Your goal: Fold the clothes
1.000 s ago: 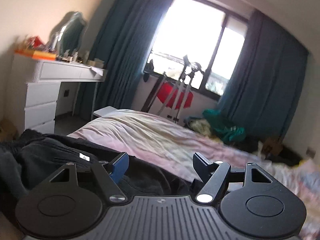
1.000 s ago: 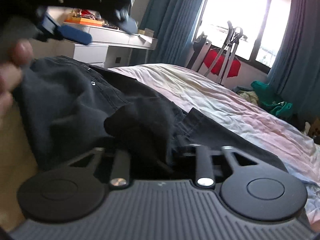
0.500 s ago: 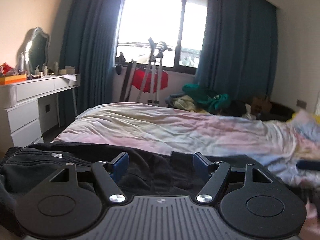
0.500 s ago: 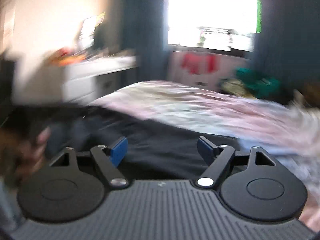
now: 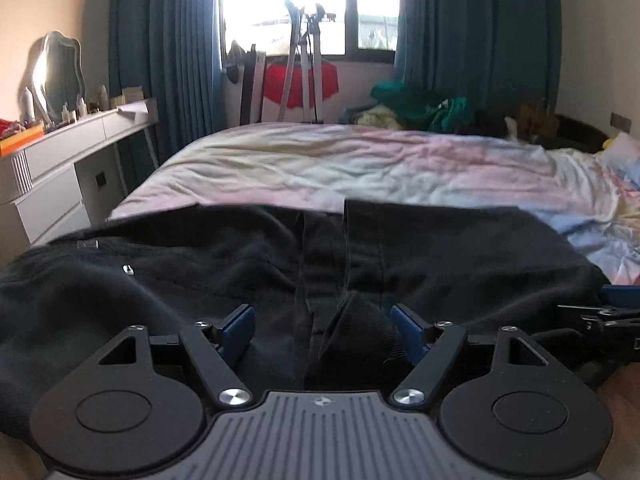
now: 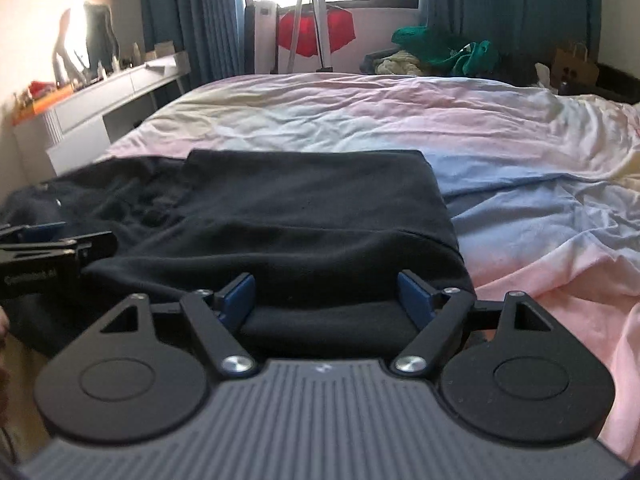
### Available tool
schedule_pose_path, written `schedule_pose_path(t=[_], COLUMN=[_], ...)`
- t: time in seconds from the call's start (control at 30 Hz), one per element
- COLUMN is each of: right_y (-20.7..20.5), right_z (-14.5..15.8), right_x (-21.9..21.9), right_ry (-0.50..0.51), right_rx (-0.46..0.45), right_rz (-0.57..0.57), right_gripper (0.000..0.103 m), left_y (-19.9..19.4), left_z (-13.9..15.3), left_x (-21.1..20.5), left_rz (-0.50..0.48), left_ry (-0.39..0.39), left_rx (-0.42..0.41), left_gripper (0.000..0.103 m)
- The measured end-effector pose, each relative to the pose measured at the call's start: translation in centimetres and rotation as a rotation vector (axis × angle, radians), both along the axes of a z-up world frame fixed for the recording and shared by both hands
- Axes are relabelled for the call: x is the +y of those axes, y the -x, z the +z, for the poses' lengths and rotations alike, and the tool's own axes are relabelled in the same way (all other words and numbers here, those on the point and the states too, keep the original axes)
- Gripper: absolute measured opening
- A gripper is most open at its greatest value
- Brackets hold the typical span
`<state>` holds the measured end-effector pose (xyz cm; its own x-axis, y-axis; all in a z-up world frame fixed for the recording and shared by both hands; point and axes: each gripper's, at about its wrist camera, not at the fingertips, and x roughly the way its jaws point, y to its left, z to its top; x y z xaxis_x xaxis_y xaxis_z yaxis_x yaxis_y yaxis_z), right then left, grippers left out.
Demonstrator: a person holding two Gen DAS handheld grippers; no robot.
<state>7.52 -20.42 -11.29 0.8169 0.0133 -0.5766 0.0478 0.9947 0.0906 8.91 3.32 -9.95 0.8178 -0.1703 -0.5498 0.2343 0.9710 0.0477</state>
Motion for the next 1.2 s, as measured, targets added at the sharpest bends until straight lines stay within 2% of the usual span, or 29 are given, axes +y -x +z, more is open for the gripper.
schedule_pose_path(t=[0.17,0.27,0.33,0.47,0.6,0.77,0.83,0.9,1.03,1.13,1.2], right_y=[0.3,0.9,0.9,-0.9,-1.1,-0.8,-0.7,-0.7,-0.5,-0.4,-0.3], right_z=[1.1,2.5,2.7,0.5,0.3,0.4,0.5,0.5,0.7,0.8,0.9], right_x=[-0.7,-0.9,-1.1,-1.7,-1.7,-1.9,-2.0,-2.1,-2.2,-2.4,-2.4], right_ry=[-0.039,-0.028,-0.016,-0.026,-0.02,-0.037,-0.041,-0.045,-0.053,-0.059,-0.058], right_rx=[-0.038,-0.095,-0.101,0.043,0.031,0.024,0.024,0.024,0.023,0.023,0.024], right_rz=[-0.014,-0.015,-0.024,-0.027,-0.019,-0.021,-0.021,-0.021,-0.021,-0.022,-0.022], right_gripper=[0.08,0.078,0.078,0.078,0.08,0.08,0.08,0.079,0.078,0.078,0.078], left_y=[-0.3,-0.1,0.0,0.4,1.5,4.8,5.9,6.7,6.8,6.5,6.5], left_z=[-0.5,-0.5,-0.5,-0.4,0.3,2.6,3.8,5.0,6.9,7.7,7.4], left_x=[0.0,0.0,-0.1,-0.4,0.0,1.5,2.5,4.0,9.4,14.6,18.3], left_rz=[0.002,0.001,-0.001,-0.002,-0.003,0.04,0.087,0.152,0.33,0.479,0.562], left_ry=[-0.014,-0.018,-0.029,-0.046,-0.042,-0.02,-0.011,0.014,0.17,0.321,0.457], left_rx=[0.015,0.019,0.025,0.013,-0.01,-0.05,-0.057,-0.059,0.052,0.163,0.233], left_gripper=[0.078,0.078,0.078,0.078,0.079,0.082,0.087,0.098,0.102,0.102,0.102])
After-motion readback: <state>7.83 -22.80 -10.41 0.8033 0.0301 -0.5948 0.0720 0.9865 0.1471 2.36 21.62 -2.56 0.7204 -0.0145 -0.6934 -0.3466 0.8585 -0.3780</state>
